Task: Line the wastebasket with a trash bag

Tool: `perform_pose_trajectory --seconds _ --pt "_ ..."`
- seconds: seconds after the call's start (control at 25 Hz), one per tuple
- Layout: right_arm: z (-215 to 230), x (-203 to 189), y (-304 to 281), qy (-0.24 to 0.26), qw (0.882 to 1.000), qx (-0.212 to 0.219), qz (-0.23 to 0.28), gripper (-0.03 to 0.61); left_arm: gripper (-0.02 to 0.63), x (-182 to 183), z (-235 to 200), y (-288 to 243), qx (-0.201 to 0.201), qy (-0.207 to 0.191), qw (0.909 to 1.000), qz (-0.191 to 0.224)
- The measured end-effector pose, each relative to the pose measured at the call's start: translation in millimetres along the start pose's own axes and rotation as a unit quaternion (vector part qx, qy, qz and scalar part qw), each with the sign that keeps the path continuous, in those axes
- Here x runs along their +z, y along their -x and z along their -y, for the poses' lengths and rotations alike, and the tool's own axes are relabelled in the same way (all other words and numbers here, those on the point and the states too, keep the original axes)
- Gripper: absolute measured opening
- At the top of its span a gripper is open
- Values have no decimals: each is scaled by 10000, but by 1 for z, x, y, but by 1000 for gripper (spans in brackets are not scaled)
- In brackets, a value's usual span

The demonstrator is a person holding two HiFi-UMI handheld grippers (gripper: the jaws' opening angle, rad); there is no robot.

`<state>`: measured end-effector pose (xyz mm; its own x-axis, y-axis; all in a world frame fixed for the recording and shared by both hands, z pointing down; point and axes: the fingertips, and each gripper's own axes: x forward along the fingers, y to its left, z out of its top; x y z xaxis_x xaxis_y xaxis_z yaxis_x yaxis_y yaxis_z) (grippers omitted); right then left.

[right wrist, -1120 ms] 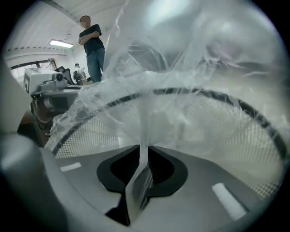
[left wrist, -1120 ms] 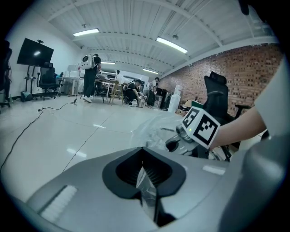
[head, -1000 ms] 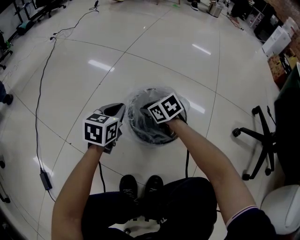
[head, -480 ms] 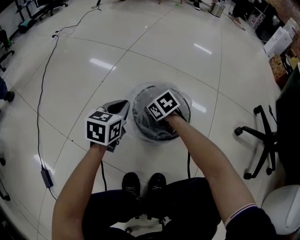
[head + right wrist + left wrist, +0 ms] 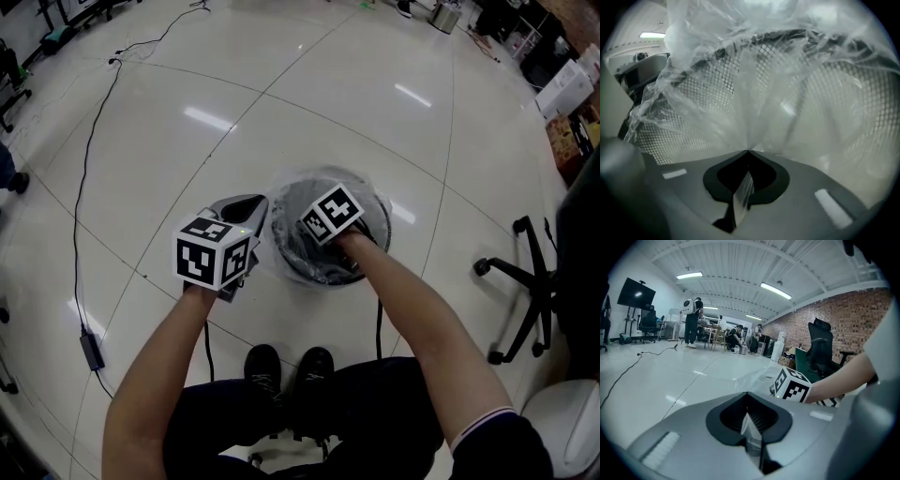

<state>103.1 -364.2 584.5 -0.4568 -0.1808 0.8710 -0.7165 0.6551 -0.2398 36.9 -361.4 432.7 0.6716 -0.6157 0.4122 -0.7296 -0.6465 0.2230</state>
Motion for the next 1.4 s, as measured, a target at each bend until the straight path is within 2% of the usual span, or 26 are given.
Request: perform_pose_trajectory --seconds 0.32,0.72,1.04,1.4 --pt "-1 32 -5 75 9997 16 221 3 11 -4 3 3 -12 -3 10000 -48" --pt "1 0 10 -78 9998 -8 158 2 11 -2 4 2 7 -21 10000 -41" --pt "-6 25 28 48 9991 -42 413 2 11 -5 8 5 27 -32 9999 -113" --pt "-13 24 52 133 9996 -71 221 3 11 -1 4 11 98 -37 9999 -94"
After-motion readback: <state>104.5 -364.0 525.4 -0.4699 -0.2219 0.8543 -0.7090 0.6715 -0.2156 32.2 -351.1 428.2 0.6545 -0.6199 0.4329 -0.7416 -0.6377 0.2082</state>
